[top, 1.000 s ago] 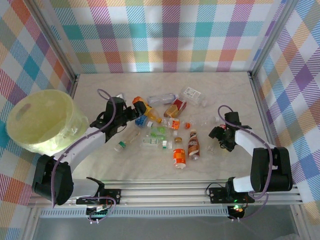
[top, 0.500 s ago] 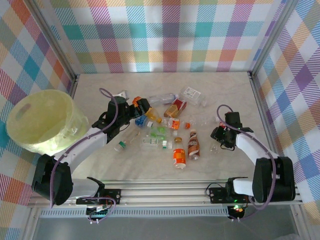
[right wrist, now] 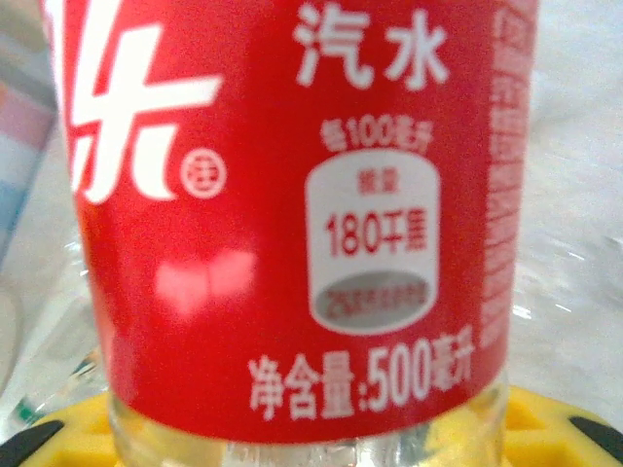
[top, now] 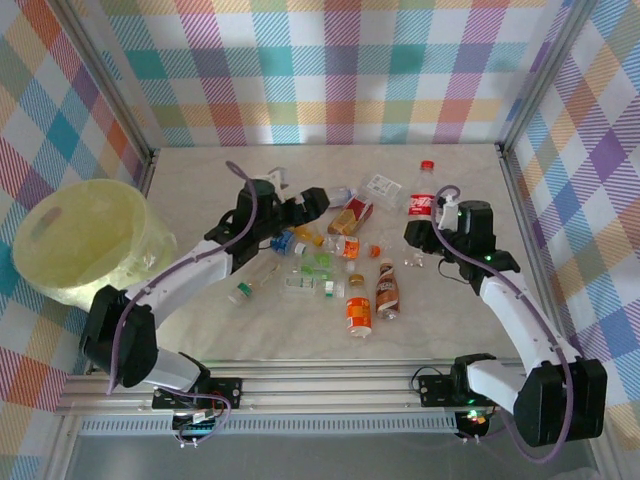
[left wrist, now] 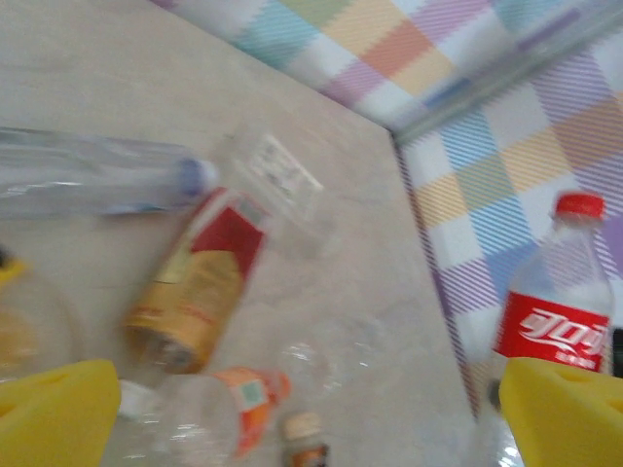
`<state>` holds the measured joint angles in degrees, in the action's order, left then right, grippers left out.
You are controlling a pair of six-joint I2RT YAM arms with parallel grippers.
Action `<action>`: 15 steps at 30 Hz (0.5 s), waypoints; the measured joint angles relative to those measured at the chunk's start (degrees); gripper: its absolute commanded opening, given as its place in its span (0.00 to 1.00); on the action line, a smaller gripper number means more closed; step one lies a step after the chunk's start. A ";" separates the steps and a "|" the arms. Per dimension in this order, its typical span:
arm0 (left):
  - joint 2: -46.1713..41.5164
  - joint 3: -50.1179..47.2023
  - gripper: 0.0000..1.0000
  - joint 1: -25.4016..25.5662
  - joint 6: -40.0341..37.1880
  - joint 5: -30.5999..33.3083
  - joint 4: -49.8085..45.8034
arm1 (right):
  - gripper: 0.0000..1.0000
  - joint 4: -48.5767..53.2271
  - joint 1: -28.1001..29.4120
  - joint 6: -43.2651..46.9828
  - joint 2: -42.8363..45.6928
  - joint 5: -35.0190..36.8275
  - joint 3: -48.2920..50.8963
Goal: Put the plastic bottles in the bin
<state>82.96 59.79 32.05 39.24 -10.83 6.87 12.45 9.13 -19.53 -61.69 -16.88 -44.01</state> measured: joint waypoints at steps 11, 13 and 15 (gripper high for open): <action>10.23 8.20 1.00 3.34 4.55 -17.27 14.32 | 0.42 -9.44 6.19 2.45 -6.14 -18.64 -2.16; 11.30 8.79 1.00 3.78 5.11 -19.15 16.41 | 0.42 -11.69 6.82 1.88 -7.21 -21.97 -2.19; 12.02 9.29 0.99 4.02 5.46 -20.70 17.97 | 0.42 -13.88 7.56 1.09 -8.11 -24.74 -2.27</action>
<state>94.98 69.08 36.07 44.71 -31.53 24.84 -1.43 16.69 -18.44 -69.80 -41.63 -46.28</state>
